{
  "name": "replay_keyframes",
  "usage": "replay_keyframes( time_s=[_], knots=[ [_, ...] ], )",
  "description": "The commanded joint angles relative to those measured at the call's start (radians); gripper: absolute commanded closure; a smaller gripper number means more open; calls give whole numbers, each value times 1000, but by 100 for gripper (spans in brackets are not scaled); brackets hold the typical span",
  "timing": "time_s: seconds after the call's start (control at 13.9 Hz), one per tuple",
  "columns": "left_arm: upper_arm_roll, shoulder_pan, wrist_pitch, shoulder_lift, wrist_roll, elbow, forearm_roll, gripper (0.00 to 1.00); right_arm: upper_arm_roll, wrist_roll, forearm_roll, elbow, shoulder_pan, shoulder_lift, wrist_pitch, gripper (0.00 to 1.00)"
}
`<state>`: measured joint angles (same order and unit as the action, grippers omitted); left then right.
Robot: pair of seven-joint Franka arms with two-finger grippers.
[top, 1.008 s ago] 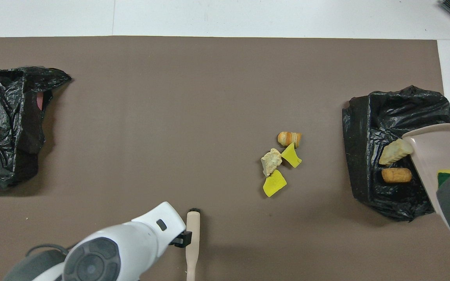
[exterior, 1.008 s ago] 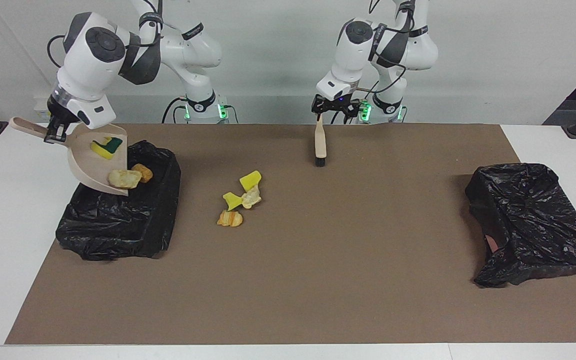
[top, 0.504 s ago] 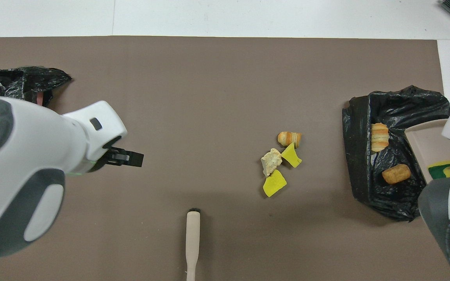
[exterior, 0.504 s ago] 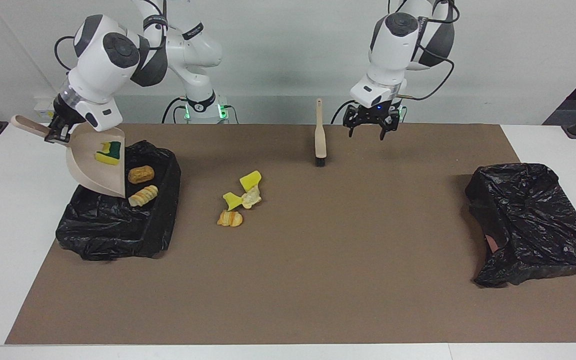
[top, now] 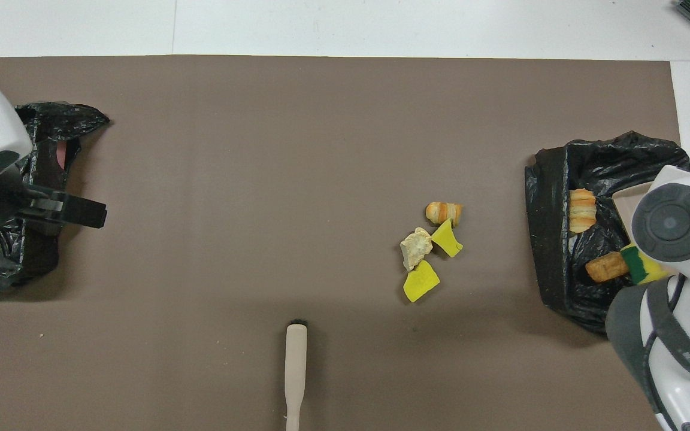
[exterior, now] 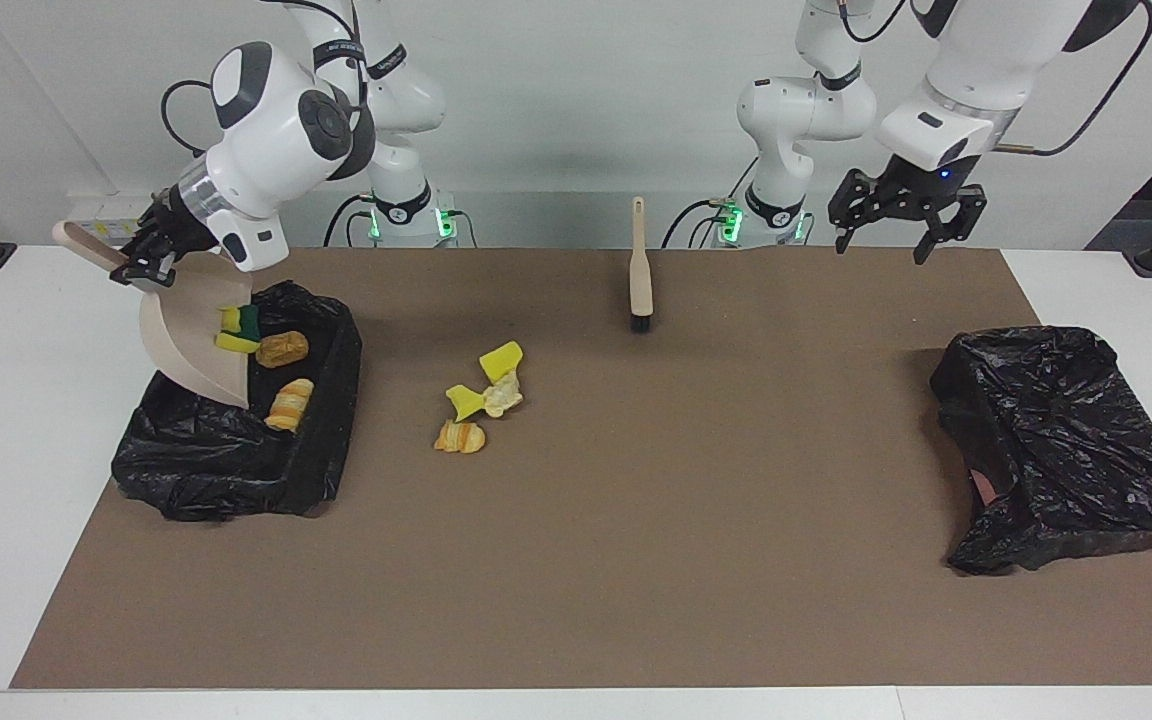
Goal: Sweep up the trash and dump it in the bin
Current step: 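Set the dustpan down beside the remaining trash with the right gripper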
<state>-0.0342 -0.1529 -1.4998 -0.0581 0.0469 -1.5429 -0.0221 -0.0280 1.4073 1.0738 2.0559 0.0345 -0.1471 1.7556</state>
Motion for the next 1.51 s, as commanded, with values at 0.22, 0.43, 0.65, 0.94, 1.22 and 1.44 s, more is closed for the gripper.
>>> replay_keyframes(
  time_s=[0.22, 0.43, 0.65, 0.94, 1.22, 1.44],
  knots=[
    [63, -19, 92, 29, 57, 90, 22, 0, -24, -8, 89, -17, 81, -32, -140, 100],
    [71, -13, 87, 21, 57, 89, 25, 0, -47, 71, 45, -106, 82, -37, -209, 100],
    [71, -5, 87, 12, 57, 84, 22, 0, -69, 67, -56, -180, 82, -37, -264, 100],
    [69, -5, 90, 11, 51, 78, 21, 0, -113, -161, -311, -246, 84, -26, -309, 100],
    [71, 10, 89, 11, 51, 76, 21, 0, -138, -549, -625, -246, 84, -26, -303, 100],
    [71, 13, 89, 11, 51, 76, 21, 0, -196, -995, -817, -246, 97, 3, -300, 100]
  ],
)
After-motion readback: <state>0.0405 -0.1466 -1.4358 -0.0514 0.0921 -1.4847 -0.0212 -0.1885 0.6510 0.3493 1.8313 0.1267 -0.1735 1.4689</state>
